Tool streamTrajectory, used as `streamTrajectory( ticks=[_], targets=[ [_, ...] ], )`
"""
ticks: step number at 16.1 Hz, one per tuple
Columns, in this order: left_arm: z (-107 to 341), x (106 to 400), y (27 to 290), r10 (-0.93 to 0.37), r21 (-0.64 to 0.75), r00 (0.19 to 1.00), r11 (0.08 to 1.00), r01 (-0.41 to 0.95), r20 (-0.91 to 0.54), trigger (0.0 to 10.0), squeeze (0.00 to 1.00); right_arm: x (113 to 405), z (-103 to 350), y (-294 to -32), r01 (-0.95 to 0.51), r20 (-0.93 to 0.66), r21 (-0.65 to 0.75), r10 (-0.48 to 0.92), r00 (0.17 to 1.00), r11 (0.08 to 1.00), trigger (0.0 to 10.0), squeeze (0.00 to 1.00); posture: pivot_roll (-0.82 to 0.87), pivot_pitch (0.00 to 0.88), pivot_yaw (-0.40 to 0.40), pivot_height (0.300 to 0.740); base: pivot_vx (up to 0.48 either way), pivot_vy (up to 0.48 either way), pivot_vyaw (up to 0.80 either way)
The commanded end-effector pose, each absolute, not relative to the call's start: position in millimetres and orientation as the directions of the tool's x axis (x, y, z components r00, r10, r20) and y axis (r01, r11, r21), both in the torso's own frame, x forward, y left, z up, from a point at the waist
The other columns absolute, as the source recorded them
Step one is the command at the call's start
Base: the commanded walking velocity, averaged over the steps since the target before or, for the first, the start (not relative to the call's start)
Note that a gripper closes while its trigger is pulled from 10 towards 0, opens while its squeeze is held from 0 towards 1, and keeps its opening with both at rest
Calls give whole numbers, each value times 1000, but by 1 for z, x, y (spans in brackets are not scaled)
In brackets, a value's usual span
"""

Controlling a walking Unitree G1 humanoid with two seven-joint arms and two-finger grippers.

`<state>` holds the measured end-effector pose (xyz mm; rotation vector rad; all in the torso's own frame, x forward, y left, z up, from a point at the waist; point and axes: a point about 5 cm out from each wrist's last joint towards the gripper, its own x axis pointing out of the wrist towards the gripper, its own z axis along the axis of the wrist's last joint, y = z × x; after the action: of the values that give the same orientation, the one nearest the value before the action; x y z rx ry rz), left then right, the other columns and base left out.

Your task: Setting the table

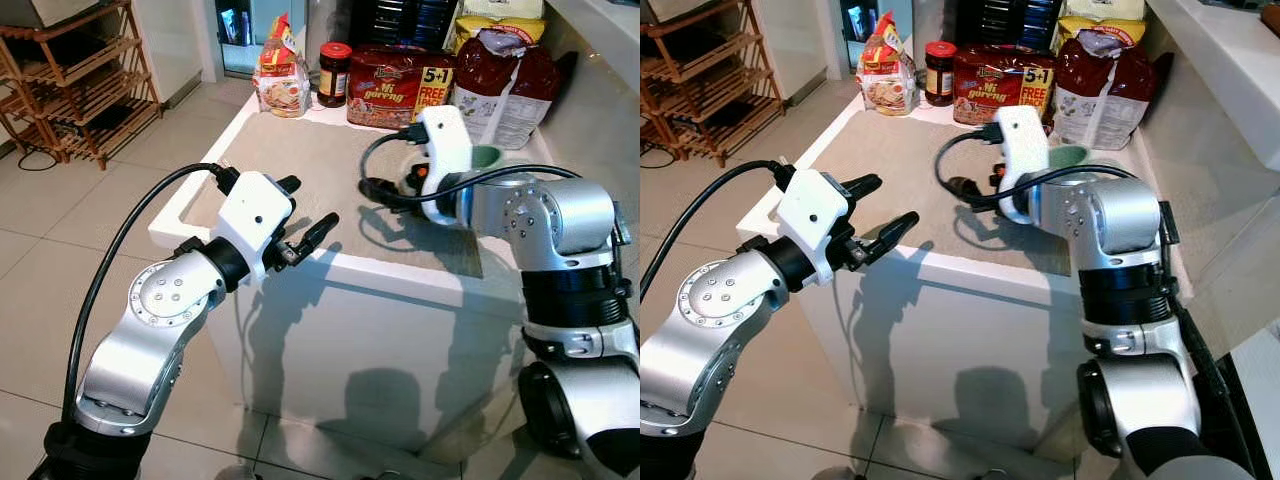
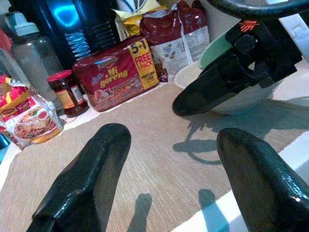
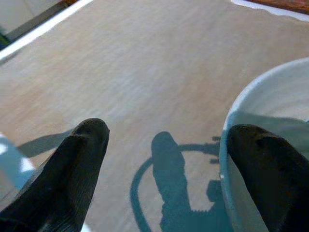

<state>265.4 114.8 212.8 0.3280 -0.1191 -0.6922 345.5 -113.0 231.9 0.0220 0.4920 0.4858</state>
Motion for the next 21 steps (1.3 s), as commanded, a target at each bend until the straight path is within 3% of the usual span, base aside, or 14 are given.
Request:
streamTrajectory(
  ticks=[1,11,17,19,20,21],
  targets=[
    [219,263,114,-659,352,752,706,614,9,10000,0,341,233,-108,-473,-445,147,485,753,869,10000,0,73,6,-44,740,0,0,0],
    [222,263,117,-655,372,756,705,604,13,10000,0,336,244,-90,-521,-370,201,557,743,829,10000,0,87,0,-44,740,0,0,0],
    [224,267,118,-648,383,761,709,592,22,10000,0,348,288,-122,-446,-177,195,478,860,874,10000,0,75,0,-30,740,0,0,0],
    [224,267,117,-651,383,759,707,595,23,10000,0,350,295,-132,-434,-110,157,452,885,887,10000,0,75,0,-31,740,0,0,0],
    [224,268,116,-641,390,766,716,580,38,10000,0,347,303,-145,-457,71,-11,457,887,889,10000,0,75,0,-34,740,0,0,0],
    [225,269,115,-634,389,771,724,570,49,10000,0,345,299,-153,-437,69,-98,444,893,894,10000,0,71,0,-40,740,0,0,0]
  ],
)
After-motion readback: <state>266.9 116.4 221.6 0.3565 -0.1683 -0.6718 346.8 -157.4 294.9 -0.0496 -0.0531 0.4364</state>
